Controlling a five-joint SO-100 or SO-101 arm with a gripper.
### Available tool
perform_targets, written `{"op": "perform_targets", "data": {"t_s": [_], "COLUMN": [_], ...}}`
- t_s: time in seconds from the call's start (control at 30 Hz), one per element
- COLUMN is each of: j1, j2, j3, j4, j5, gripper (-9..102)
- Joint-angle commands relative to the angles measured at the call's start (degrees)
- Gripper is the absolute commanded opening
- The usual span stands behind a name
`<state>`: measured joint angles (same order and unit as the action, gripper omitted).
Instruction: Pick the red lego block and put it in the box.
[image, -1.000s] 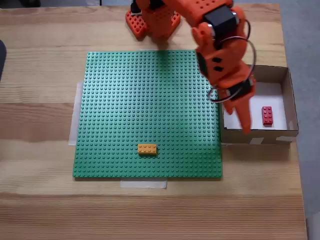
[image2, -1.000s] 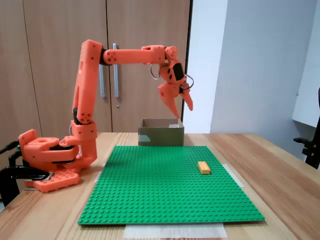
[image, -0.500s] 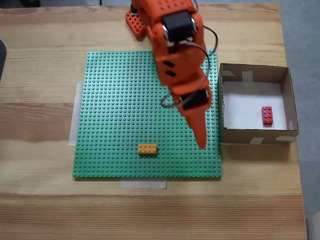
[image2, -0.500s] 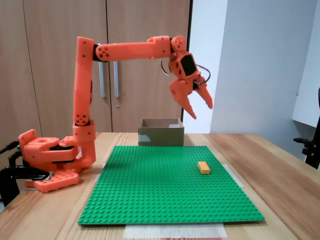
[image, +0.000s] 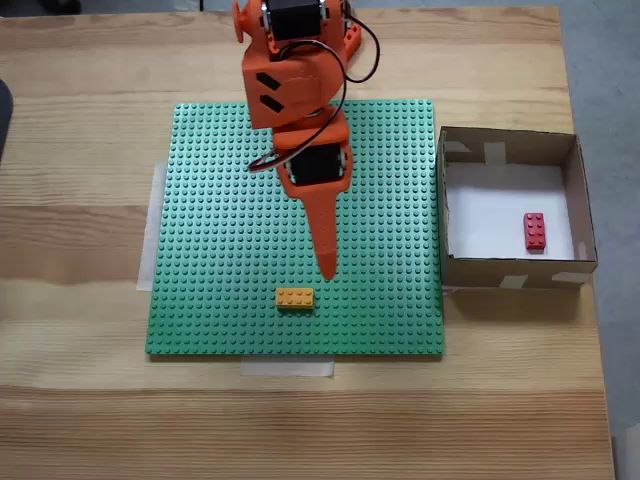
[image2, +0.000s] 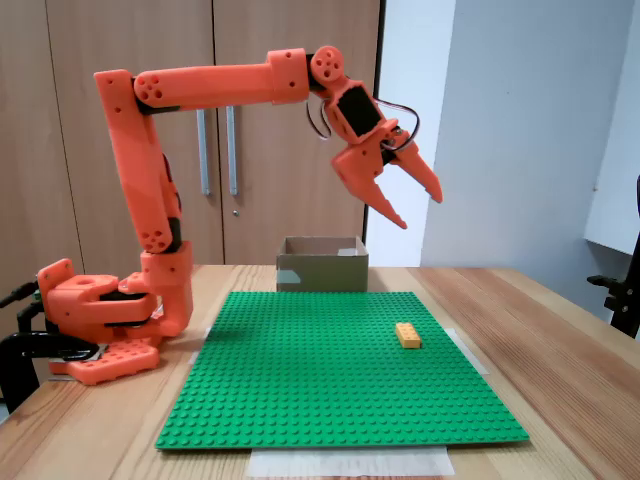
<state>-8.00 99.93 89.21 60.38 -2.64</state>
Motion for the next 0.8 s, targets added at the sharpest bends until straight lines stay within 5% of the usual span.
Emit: {"op": "perform_targets", "data": {"t_s": [0.0, 0.77], "j1": [2.3, 6.5], "j2": [3.9, 23.8], "j3": [-0.5, 23.3], "j4": [0.0, -13.3], "j5": [0.8, 1.8], "gripper": [26, 17]}}
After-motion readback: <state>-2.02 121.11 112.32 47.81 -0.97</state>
